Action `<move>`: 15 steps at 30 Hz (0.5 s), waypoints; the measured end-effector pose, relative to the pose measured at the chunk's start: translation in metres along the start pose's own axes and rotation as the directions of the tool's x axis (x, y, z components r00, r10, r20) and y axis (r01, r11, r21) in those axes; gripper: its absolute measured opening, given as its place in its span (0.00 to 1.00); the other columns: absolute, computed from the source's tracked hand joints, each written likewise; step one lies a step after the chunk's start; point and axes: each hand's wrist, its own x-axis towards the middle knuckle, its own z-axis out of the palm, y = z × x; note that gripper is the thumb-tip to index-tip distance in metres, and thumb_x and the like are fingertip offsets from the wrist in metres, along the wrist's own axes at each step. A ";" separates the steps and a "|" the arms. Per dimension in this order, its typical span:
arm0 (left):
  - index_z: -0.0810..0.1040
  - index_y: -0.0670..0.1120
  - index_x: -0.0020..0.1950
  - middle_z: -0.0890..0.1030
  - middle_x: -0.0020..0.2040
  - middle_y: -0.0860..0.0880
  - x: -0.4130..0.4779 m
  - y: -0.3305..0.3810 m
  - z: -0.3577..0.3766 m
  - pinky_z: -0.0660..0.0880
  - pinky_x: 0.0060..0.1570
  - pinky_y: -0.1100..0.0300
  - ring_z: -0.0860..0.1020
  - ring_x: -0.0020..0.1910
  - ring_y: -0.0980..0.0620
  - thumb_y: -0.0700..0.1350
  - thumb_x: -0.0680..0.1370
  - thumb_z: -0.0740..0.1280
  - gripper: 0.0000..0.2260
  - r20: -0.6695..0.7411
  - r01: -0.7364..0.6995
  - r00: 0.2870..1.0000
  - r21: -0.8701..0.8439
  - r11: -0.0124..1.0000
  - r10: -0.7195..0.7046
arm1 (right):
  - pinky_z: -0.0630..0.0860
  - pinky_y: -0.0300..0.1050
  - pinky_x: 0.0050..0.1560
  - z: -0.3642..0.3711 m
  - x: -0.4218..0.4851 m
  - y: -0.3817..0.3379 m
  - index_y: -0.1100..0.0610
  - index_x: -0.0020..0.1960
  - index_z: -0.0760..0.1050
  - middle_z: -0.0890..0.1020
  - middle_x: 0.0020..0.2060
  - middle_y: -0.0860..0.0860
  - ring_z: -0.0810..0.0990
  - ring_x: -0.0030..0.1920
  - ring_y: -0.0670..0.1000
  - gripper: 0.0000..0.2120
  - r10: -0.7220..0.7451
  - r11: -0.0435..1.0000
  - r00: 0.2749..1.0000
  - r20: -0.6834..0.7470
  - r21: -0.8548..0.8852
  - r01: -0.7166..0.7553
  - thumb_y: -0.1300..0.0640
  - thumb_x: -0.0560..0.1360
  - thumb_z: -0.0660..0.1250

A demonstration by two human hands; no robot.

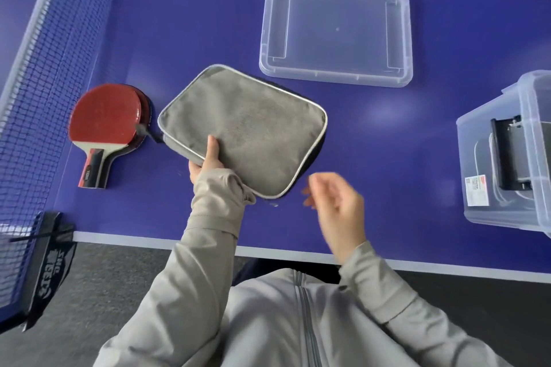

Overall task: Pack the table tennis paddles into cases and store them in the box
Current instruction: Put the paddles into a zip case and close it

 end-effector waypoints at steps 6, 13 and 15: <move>0.79 0.50 0.47 0.84 0.40 0.51 0.013 -0.011 -0.009 0.79 0.40 0.59 0.82 0.38 0.52 0.49 0.73 0.71 0.05 0.396 -0.148 0.914 0.138 0.979 0.083 | 0.76 0.40 0.39 -0.058 0.055 -0.004 0.54 0.52 0.79 0.83 0.44 0.49 0.80 0.42 0.48 0.17 0.396 0.776 0.891 0.222 0.437 -0.454 0.46 0.80 0.55; 0.68 0.51 0.67 0.79 0.50 0.52 0.000 -0.031 0.008 0.73 0.46 0.61 0.77 0.45 0.54 0.50 0.74 0.71 0.24 0.428 -0.282 0.898 0.383 0.880 0.101 | 0.76 0.45 0.45 -0.056 0.050 -0.006 0.51 0.48 0.77 0.80 0.42 0.51 0.78 0.43 0.48 0.12 0.375 0.853 0.845 0.382 0.214 -0.475 0.45 0.78 0.60; 0.57 0.53 0.74 0.69 0.67 0.51 -0.009 -0.039 0.015 0.68 0.63 0.57 0.71 0.62 0.53 0.50 0.72 0.72 0.35 0.452 -0.414 0.872 0.482 0.772 0.186 | 0.77 0.37 0.47 -0.050 0.043 -0.005 0.52 0.51 0.77 0.82 0.45 0.47 0.80 0.45 0.44 0.09 0.276 0.912 0.925 0.260 0.234 -0.338 0.53 0.80 0.59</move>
